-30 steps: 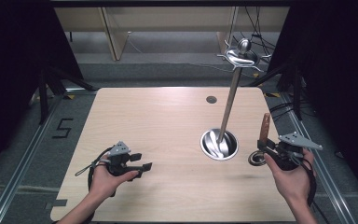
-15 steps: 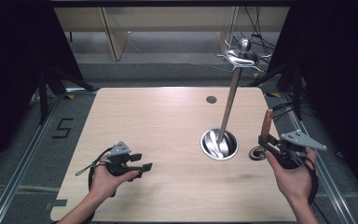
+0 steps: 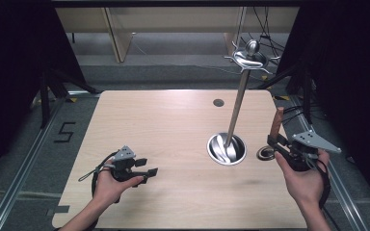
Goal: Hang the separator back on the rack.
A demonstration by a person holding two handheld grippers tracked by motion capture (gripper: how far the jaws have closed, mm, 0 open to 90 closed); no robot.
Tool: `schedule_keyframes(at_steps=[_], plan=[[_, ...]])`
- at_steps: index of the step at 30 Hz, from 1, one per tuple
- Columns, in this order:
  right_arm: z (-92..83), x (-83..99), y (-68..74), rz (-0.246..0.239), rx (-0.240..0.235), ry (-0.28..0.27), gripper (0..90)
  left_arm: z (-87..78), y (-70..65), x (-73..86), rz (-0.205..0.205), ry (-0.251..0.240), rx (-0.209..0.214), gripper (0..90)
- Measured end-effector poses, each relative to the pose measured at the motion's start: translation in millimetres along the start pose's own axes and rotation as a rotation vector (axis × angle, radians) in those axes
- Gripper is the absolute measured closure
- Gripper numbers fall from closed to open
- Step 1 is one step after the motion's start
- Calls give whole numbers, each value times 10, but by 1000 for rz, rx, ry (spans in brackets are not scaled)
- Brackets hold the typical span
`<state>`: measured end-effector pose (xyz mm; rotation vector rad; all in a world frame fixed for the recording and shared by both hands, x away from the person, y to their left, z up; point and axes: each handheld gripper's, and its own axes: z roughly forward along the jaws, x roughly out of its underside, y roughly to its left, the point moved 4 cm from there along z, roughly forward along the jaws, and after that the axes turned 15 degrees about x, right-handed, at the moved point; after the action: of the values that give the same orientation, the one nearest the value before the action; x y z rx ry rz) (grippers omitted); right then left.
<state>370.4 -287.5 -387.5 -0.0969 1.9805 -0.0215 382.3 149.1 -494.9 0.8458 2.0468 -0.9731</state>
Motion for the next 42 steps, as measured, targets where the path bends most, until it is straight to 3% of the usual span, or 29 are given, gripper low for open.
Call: schedule_keyframes(at_steps=[3, 4, 6, 9, 11, 12, 16, 18, 19, 22, 23, 24, 25, 27, 28, 30, 31, 41, 42], plan=[[3, -29, -4, -19, 3, -20, 698, -5, 6, 3, 3, 12, 4, 359], [-12, -30, 21, 13, 11, -11, 698, -4, 7, 4, 3, 11, 3, 360], [-6, -51, 7, -16, 7, -21, 698, -7, 7, 3, 4, 11, 3, 360], [-15, -84, 16, -12, 8, -46, 698, -5, 4, 2, 5, 5, -2, 359], [-42, -95, 33, 0, 7, -27, 698, -5, 6, 2, 5, 7, -3, 359], [-36, -107, 21, -16, 5, -41, 698, -9, 6, 3, 3, 14, 4, 359], [-47, -133, 39, -3, 4, -52, 698, -6, 6, 2, 4, 11, 3, 359], [-48, -151, 24, -26, 7, -54, 698, 4, 3, 3, 0, 1, 0, 359], [-59, -158, 41, -4, 8, -51, 698, 6, 3, 3, 0, 0, 1, 359], [-73, -193, 58, -7, -2, -56, 698, 7, 6, 3, 5, 3, 0, 359], [-71, -207, 46, -29, 4, -70, 698, 7, 6, 3, 6, 3, 0, 359], [-80, -217, 68, -8, -9, -68, 698, 6, 7, 3, 6, 3, -1, 360], [-76, -227, 60, -28, -1, -75, 698, 5, 7, 3, 5, 3, -1, 359], [-95, -236, 87, 3, -17, -59, 698, -8, 8, 0, 3, 12, 0, 360], [-91, -250, 75, -21, -9, -65, 698, -8, 9, -1, 3, 8, -1, 359], [-90, -255, 74, -23, -10, -68, 698, -11, 10, 0, 3, 8, -2, 359], [-100, -254, 89, -1, -11, -56, 698, -8, 6, -1, -1, 2, -1, 359], [-125, -383, 130, -6, -21, -77, 698, -9, 3, 2, 5, 3, -11, 359], [-118, -403, 126, -22, -20, -95, 698, -9, 3, 2, 5, 3, -11, 360]])
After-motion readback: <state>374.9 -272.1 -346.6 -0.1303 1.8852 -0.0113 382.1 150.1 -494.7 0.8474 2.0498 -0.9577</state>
